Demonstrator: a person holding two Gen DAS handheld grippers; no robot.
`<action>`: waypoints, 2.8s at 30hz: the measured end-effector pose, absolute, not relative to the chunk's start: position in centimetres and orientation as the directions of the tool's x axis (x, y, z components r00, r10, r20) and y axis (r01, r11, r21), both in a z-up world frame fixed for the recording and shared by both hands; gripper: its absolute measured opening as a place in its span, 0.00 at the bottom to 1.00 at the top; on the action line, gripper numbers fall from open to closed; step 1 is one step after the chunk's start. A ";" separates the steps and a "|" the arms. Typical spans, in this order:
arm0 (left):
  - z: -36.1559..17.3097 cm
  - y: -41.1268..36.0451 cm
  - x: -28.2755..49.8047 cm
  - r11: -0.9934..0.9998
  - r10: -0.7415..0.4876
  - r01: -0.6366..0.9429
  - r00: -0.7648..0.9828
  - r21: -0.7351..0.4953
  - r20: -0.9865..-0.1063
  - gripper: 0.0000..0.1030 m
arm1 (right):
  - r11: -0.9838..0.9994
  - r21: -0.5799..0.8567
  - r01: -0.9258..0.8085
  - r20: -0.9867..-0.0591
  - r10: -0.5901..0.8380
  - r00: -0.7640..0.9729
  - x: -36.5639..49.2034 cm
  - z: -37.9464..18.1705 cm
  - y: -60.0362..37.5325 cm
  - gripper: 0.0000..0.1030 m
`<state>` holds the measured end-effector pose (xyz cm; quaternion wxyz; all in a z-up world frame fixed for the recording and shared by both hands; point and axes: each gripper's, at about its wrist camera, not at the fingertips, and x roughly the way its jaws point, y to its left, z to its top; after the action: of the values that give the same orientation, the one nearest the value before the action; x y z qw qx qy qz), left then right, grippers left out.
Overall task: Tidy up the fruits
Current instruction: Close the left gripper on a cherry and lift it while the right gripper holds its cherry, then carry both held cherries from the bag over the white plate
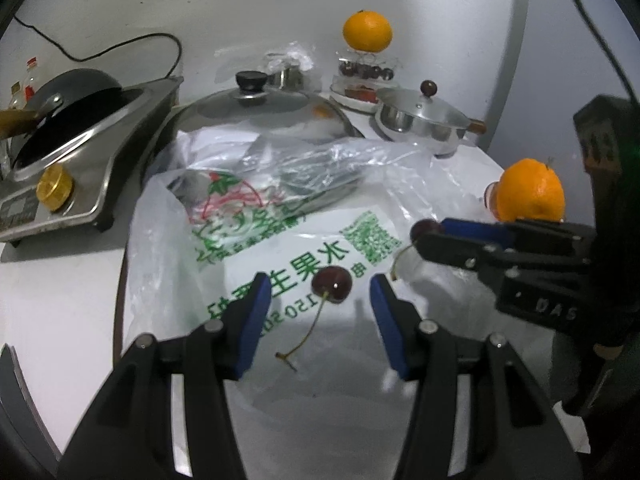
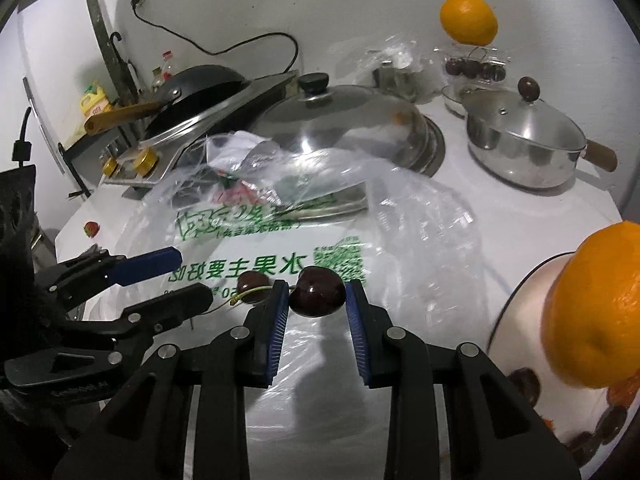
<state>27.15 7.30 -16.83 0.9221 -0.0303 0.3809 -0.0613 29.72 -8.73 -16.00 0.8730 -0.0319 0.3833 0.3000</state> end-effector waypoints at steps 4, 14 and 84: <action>-17.2 6.8 28.3 0.990 -0.138 0.101 0.694 -0.094 -0.707 0.51 | 0.825 0.174 -0.538 -0.681 0.495 0.539 30.2 -15.6 -9.5 0.31; -18.7 5.5 30.2 0.990 -0.130 0.127 0.659 -0.061 -0.741 0.51 | 0.828 0.184 -0.529 -0.681 0.495 0.540 30.9 -16.0 -10.5 0.31; -15.1 3.2 27.4 0.984 -0.143 0.174 0.701 -0.028 -0.699 0.30 | 0.830 0.144 -0.539 -0.621 0.500 0.604 27.0 -12.2 -11.4 0.31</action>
<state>27.35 3.19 -15.14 0.9219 0.0200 0.3772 -0.0860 26.98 -11.35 -12.20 0.8950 -0.0290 0.3376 0.2901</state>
